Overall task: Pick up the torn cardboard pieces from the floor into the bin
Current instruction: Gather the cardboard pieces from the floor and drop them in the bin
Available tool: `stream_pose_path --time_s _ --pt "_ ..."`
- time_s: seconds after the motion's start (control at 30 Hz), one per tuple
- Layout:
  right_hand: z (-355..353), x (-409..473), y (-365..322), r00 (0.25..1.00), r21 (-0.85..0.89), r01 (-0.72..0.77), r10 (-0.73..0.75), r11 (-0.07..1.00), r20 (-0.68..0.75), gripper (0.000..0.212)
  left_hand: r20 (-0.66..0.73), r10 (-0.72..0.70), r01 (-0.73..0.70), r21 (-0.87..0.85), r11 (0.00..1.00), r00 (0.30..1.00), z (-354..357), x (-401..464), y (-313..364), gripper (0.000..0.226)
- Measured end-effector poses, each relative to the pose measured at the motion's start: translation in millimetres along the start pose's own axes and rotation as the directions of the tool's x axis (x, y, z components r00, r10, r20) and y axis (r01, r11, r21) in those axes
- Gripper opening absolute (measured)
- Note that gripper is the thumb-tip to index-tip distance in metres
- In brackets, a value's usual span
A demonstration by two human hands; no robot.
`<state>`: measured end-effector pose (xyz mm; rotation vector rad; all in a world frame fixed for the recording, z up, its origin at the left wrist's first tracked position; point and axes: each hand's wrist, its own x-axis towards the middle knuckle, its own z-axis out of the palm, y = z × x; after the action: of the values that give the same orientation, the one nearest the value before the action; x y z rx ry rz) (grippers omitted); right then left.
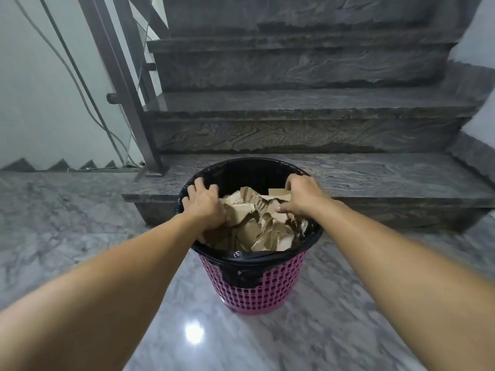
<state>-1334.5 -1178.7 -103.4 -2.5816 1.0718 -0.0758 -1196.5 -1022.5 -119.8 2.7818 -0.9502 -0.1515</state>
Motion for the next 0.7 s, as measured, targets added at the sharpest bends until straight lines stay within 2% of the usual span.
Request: stream_pose_path --time_s 0.1,0.2,0.3,0.43,0.57,0.63,0.7 --pt "4 -4 -2 0.993 -0.058 -0.023 0.029 0.998 0.115 0.061 0.134 0.007 -0.014 0.051 0.999 0.991 7 2 1 0.052" --pt "15 -3 -10 0.956 -0.065 -0.016 0.034 0.998 0.290 0.080 0.306 0.025 -0.039 0.040 0.998 0.952 13 5 5 0.063" --pt "26 7 -21 0.948 -0.074 -0.004 0.028 0.997 0.318 0.100 0.399 0.044 -0.048 0.000 0.999 0.916 23 9 7 0.049" --pt "43 17 -26 0.928 -0.098 0.008 0.029 0.995 0.372 0.087 0.484 0.033 -0.083 0.082 0.993 0.874 34 13 12 0.056" --pt "56 22 -25 0.907 -0.108 0.020 0.027 0.994 0.420 0.079 0.553 0.037 -0.105 0.091 0.990 0.832 37 14 17 0.054" --pt "57 24 -25 0.896 -0.101 0.021 0.026 0.995 0.444 0.079 0.595 0.020 -0.050 0.033 0.998 0.803 39 16 17 0.051" --pt "59 26 -25 0.888 -0.113 0.024 0.031 0.993 0.460 0.078 0.615 0.007 0.080 -0.113 0.990 0.789 45 22 16 0.040"
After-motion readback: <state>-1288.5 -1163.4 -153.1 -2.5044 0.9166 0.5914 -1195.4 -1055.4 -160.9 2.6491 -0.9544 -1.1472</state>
